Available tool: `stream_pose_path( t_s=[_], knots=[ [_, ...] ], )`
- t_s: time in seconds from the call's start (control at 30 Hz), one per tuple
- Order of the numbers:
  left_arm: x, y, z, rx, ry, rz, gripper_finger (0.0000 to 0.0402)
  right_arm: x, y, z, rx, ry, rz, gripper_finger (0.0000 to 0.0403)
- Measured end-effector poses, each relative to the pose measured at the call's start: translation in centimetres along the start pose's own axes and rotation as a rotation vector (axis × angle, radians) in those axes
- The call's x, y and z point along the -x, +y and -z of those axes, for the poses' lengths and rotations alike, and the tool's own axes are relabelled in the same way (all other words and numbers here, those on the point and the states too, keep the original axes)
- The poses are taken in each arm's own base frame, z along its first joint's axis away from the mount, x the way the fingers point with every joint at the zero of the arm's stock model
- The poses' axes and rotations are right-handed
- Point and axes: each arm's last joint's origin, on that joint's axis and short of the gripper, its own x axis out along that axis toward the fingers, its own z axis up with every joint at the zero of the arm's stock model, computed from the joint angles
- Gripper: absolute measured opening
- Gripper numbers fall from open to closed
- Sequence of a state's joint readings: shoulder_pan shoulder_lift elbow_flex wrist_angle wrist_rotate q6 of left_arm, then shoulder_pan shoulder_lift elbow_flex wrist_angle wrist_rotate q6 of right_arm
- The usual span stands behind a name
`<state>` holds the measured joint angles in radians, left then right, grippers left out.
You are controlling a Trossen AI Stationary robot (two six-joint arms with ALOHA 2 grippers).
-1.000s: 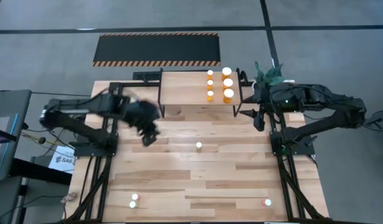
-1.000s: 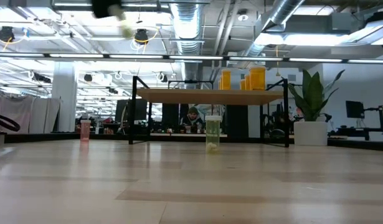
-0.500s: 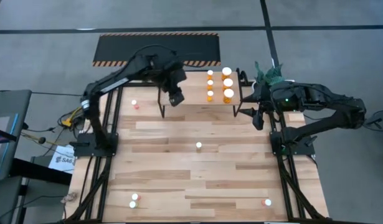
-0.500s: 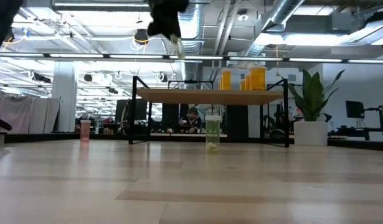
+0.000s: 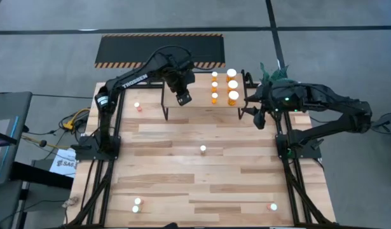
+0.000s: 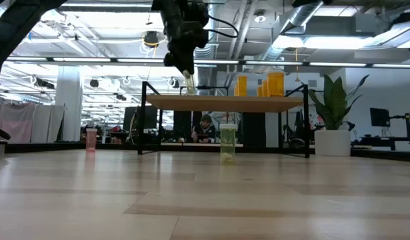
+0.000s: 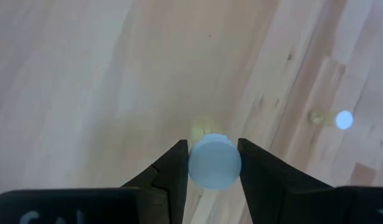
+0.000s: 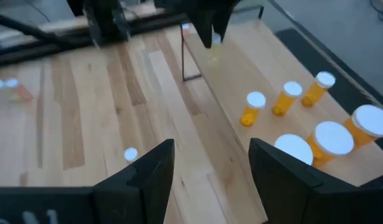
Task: Pick and place medicine bottles onto shelf by color
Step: Put the top left yellow pill bottle to the top on the shelf
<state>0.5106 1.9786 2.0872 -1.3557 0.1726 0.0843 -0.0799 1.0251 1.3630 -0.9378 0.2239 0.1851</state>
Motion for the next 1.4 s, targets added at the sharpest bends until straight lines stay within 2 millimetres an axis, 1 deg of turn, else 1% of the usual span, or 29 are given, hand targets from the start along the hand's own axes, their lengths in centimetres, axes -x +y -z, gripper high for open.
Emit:
stream_pose_path(
  t_s=[0.27, 0.43, 0.53, 0.73, 0.83, 0.9, 0.97, 1.03, 1.13, 1.23, 1.33, 1.4],
  knots=[
    [0.0, 0.0, 0.0, -0.011, -0.001, 0.003, 0.011, -1.5, 0.2, -0.1, 0.023, 0.044, 0.001, 0.0228],
    [0.0, 0.0, -0.1, -0.021, -0.005, 0.001, 0.0117, -1.5, 0.3, -0.2, 0.022, 0.038, -0.003, 0.0228],
    [0.0, 0.0, -0.1, -0.023, -0.014, 0.0, 0.014, -1.4, 0.3, -0.2, 0.021, 0.037, -0.003, 0.0228],
    [0.0, 0.0, -0.4, -0.027, -0.037, -0.004, 0.0199, -1.4, 0.3, -0.2, 0.02, 0.037, -0.004, 0.0228],
    [0.3, 0.0, -0.5, -0.03, -0.055, -0.006, 0.0219, -1.4, 0.3, -0.2, 0.012, 0.035, -0.004, 0.0228],
    [1.3, -0.1, -0.5, -0.031, -0.087, -0.01, 0.0228, -1.4, 0.3, -0.3, 0.009, 0.019, -0.007, 0.0228],
    [3.0, -0.3, -0.4, -0.037, -0.135, -0.014, 0.0231, -1.5, 0.4, -0.7, 0.001, -0.016, -0.013, 0.0228],
    [4.7, -0.7, 0.0, -0.047, -0.181, -0.02, 0.0232, -1.7, 0.5, -1.2, -0.001, -0.058, -0.02, 0.0228],
    [7.1, -1.1, 1.1, -0.054, -0.227, -0.029, 0.0232, -2.6, 0.9, -2.4, 0.021, -0.15, -0.031, 0.0228],
    [9.6, -1.5, 2.5, -0.065, -0.261, -0.06, 0.0232, -4.4, 0.9, -3.6, 0.044, -0.214, -0.039, 0.0229],
    [11.5, -1.9, 4.3, -0.073, -0.297, -0.082, 0.0232, -7.2, 0.7, -4.5, 0.06, -0.225, -0.091, 0.0233],
    [12.2, -2.1, 5.7, -0.07, -0.309, -0.092, 0.0232, -9.2, 0.4, -5.1, 0.063, -0.204, -0.134, 0.0241]
  ],
)
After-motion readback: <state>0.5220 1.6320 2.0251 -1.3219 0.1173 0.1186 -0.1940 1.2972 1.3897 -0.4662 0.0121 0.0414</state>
